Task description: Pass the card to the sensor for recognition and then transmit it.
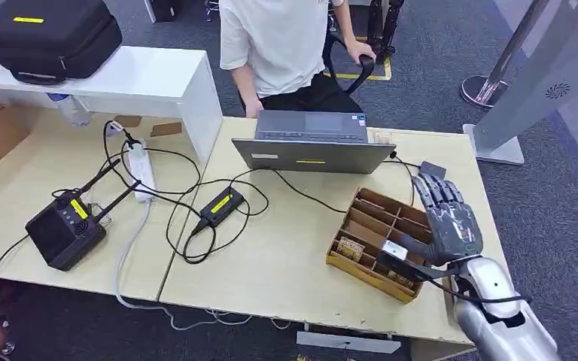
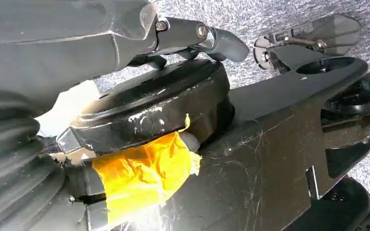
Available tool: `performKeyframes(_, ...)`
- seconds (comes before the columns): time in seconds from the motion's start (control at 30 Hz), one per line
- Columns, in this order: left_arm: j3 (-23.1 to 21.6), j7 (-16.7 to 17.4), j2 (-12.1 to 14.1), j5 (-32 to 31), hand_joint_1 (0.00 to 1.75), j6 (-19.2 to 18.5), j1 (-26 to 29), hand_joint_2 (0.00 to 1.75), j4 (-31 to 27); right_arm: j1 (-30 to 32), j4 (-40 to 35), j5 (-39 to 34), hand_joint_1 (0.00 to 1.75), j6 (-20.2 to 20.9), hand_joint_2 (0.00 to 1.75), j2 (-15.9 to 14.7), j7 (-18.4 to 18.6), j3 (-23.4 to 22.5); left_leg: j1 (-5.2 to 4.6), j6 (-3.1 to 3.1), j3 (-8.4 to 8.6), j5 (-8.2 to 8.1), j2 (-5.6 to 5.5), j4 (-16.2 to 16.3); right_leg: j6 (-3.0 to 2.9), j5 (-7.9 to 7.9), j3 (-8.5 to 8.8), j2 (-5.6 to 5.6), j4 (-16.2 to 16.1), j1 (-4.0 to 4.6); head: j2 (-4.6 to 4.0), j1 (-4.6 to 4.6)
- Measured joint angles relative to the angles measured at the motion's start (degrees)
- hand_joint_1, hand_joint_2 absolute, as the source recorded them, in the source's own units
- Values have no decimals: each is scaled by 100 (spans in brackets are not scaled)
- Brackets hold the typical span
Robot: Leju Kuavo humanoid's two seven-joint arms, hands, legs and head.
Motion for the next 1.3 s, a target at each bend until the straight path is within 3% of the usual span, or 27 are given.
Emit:
performKeyframes(0.17,0,0,2,52,0,7,2,175,0,-236,-22,-131,0,192,175,-122,35,249,0,0,1,0,0,0,0,0,0,0,0,0,0,0)
performKeyframes(0.6,-15,0,4,118,0,9,3,175,0,-458,2,-157,0,140,175,-155,144,590,0,0,1,0,0,0,0,0,0,0,0,0,0,-2)
performKeyframes(1.03,-44,0,7,131,0,11,2,175,2,-540,59,-159,0,102,175,-155,160,728,0,0,1,0,0,0,0,0,0,0,0,0,0,-2)
performKeyframes(1.3,-90,0,7,175,0,11,-2,175,4,-555,203,-81,0,-123,175,-157,208,699,0,0,1,0,-1,0,0,0,0,0,0,0,0,0)
